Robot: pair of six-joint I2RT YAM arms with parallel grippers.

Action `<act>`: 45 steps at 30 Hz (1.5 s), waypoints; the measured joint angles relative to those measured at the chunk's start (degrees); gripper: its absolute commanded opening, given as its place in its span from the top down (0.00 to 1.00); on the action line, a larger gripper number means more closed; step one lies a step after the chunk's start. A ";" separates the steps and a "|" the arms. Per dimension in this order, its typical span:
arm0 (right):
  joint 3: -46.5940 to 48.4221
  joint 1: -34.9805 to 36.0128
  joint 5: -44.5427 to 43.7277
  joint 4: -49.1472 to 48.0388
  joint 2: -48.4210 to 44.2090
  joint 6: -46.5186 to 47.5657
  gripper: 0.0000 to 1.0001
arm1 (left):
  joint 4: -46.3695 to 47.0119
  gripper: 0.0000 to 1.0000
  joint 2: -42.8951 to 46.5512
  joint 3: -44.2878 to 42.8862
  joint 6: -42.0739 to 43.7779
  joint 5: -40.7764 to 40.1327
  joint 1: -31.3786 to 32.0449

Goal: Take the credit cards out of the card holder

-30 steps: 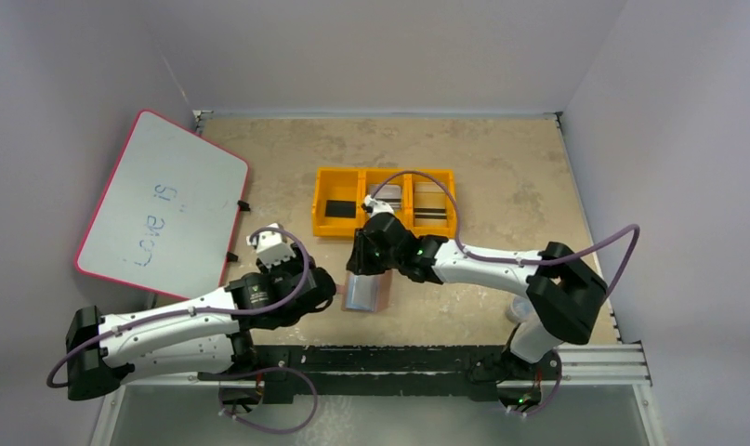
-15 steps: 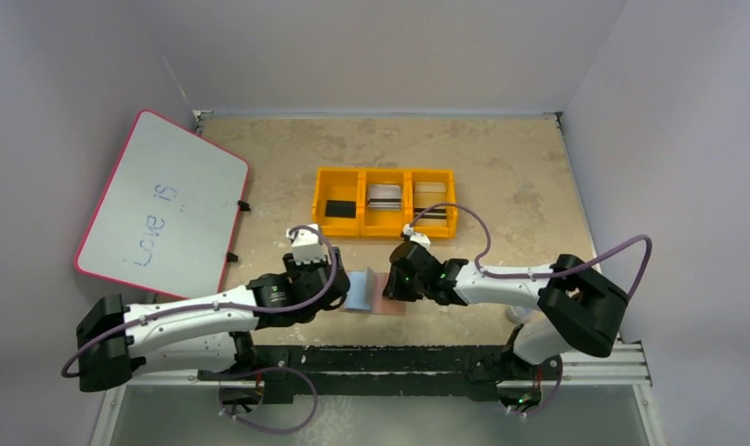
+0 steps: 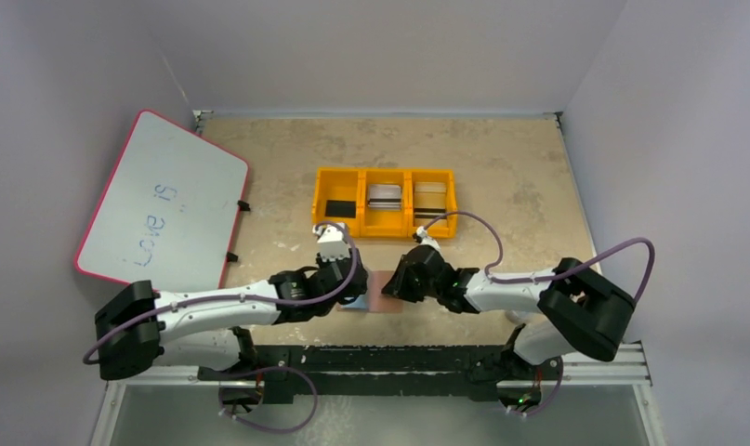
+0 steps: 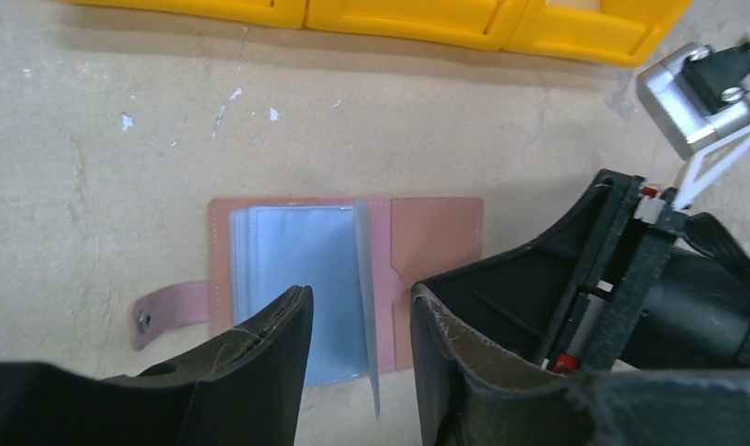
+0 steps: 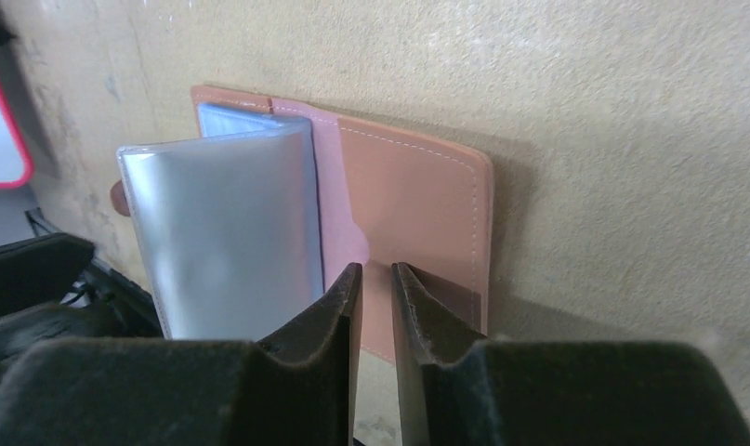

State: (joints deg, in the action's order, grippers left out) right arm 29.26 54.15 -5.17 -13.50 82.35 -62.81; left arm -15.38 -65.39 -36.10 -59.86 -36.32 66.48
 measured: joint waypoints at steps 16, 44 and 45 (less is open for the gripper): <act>-9.33 -7.13 7.69 -9.29 -6.95 0.39 0.68 | 19.65 0.74 -15.87 -1.20 0.63 16.17 -3.02; -15.91 -6.91 9.64 -7.85 -27.74 8.50 0.86 | 20.72 0.51 -29.64 -9.70 -2.58 17.51 -6.05; -15.91 -6.91 9.86 -8.81 -25.70 8.41 0.86 | 20.70 0.51 -29.64 -9.70 -2.58 17.51 -6.05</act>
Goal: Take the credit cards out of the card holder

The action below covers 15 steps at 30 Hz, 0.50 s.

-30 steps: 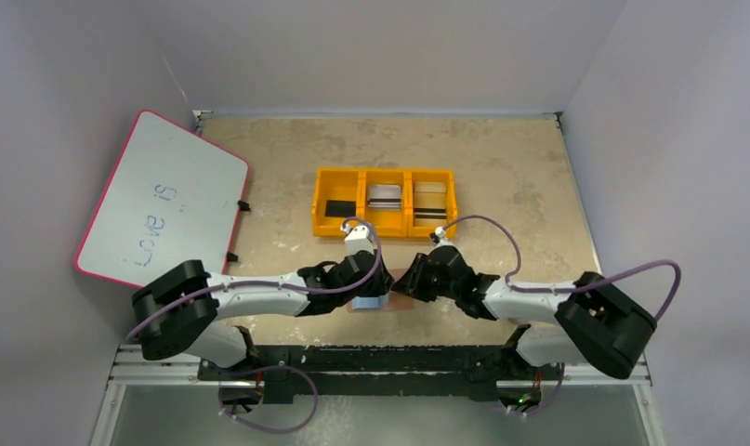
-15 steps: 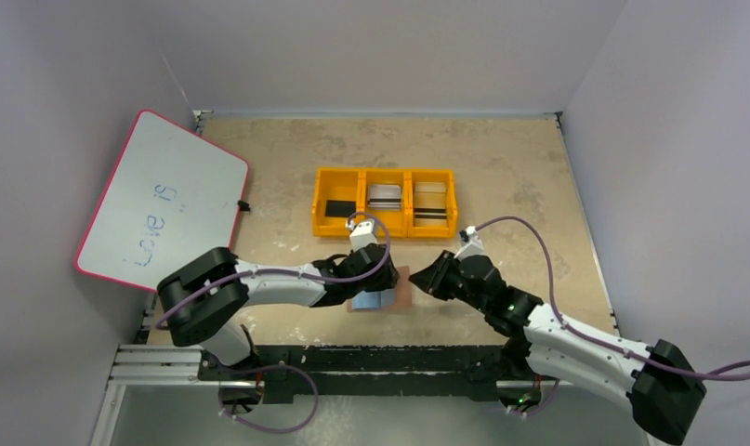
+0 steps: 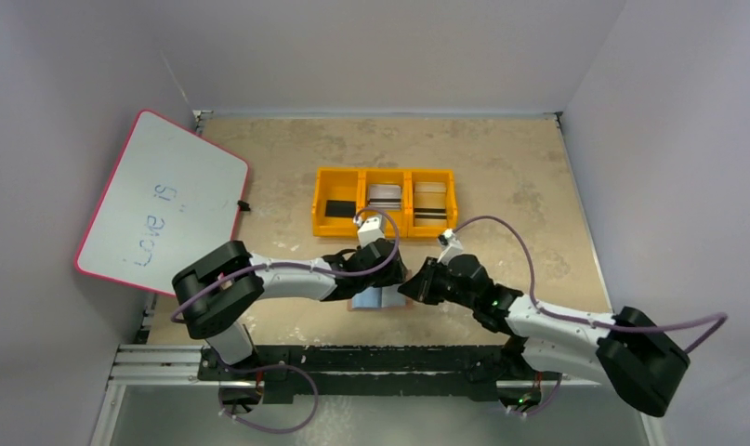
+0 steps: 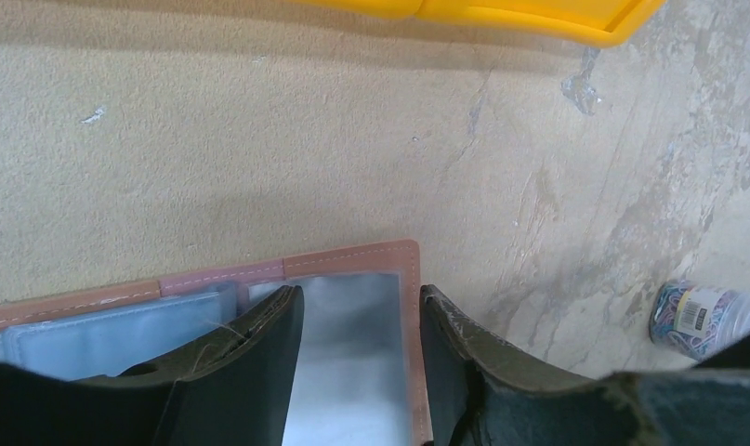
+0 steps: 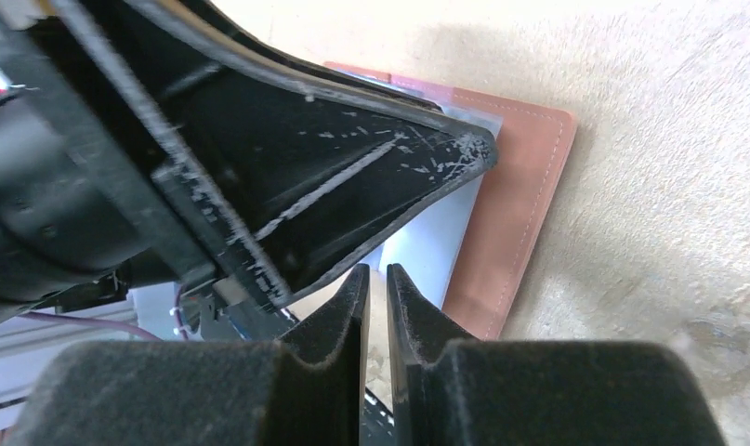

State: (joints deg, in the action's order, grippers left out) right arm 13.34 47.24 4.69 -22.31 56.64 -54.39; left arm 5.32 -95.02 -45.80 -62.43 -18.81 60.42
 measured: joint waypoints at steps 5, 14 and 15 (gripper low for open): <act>-3.08 0.00 0.92 -8.39 5.79 -2.67 0.84 | -0.42 0.51 0.00 0.00 0.00 -0.09 0.00; 1.16 -0.46 1.25 -12.81 21.51 -5.05 0.86 | -4.85 0.42 4.24 -0.07 1.14 -3.72 0.00; 1.60 -0.52 1.25 -12.98 22.25 -5.51 0.86 | -5.92 0.41 5.40 -0.17 1.55 -4.50 0.00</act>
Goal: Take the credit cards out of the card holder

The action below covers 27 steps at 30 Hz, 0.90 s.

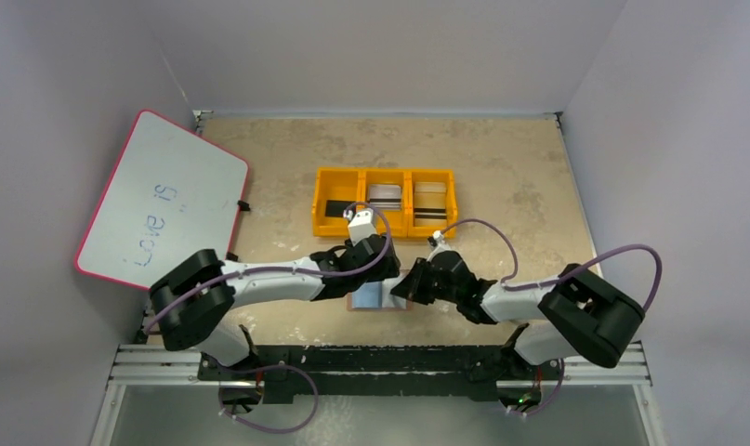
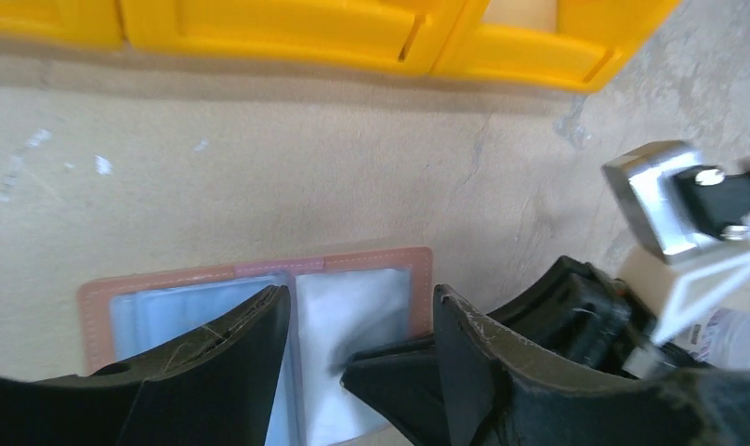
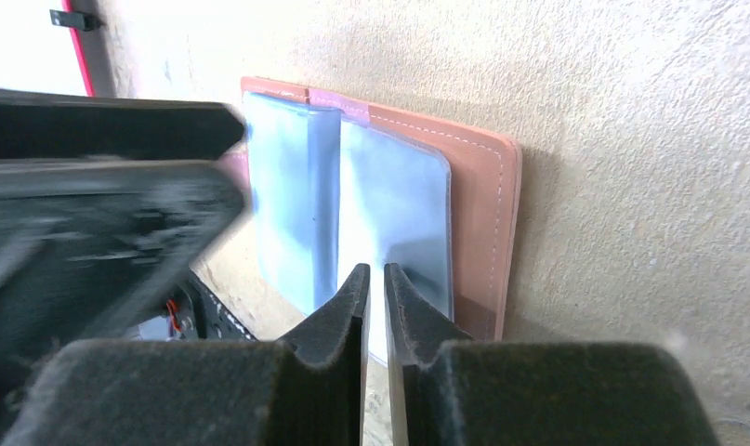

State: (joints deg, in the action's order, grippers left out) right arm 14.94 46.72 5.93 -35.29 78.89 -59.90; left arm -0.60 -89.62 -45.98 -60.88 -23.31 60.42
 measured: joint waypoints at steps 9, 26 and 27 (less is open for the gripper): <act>2.14 -0.20 0.04 0.90 1.81 -1.14 0.80 | -10.82 0.40 13.64 -0.63 1.62 -6.82 0.00; 10.01 -0.24 4.81 2.71 8.46 5.03 0.69 | -7.76 0.50 13.99 10.23 -2.64 -0.92 -0.02; 11.15 -0.24 4.87 2.99 9.42 5.33 0.67 | -7.61 0.50 13.75 10.23 -2.71 -0.92 -0.02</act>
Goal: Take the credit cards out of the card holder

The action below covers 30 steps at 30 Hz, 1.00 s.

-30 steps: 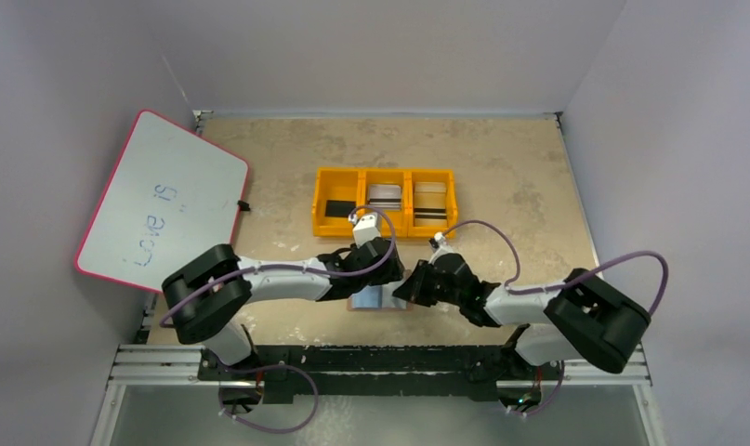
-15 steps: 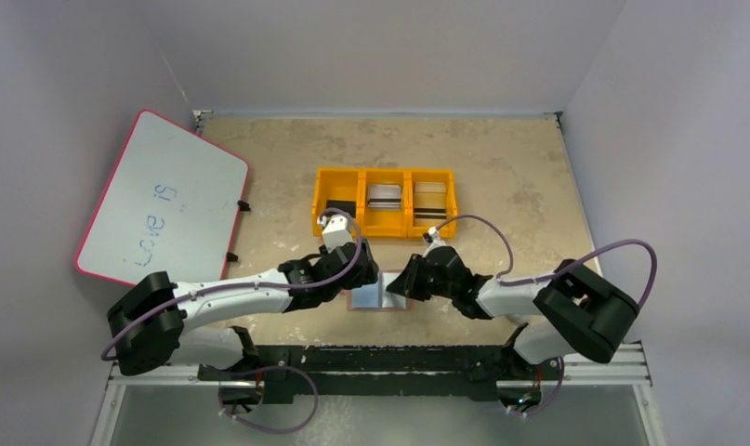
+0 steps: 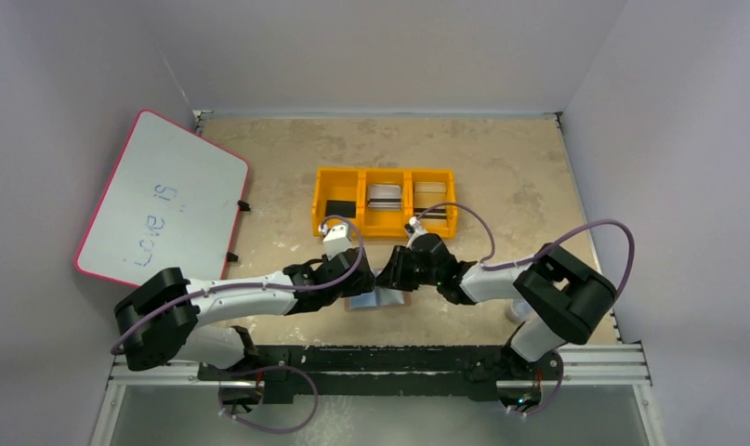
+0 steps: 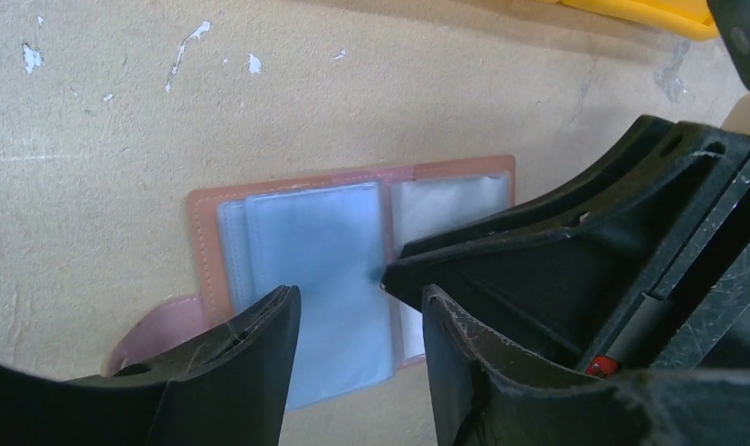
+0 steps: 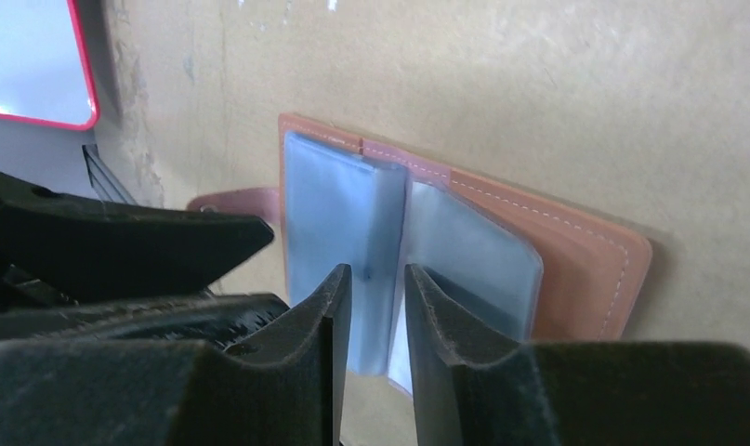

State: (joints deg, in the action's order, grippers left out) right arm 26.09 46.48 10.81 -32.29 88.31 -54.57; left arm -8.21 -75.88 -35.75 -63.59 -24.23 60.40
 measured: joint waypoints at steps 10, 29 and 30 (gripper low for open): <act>10.62 2.49 -5.05 9.94 4.59 3.72 0.62 | -3.34 0.53 1.29 0.04 -1.20 -3.87 0.00; 25.51 12.87 -22.03 27.06 10.47 9.68 0.50 | -10.95 0.53 13.33 5.35 -6.49 -12.33 0.09; 25.99 13.09 -22.32 27.61 10.71 10.19 0.50 | -11.23 0.53 13.79 5.62 -6.67 -12.33 0.09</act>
State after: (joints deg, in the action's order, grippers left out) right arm 52.07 59.57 -11.51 -4.69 99.02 -44.38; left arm -19.44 -62.08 -30.13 -70.26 -36.56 60.49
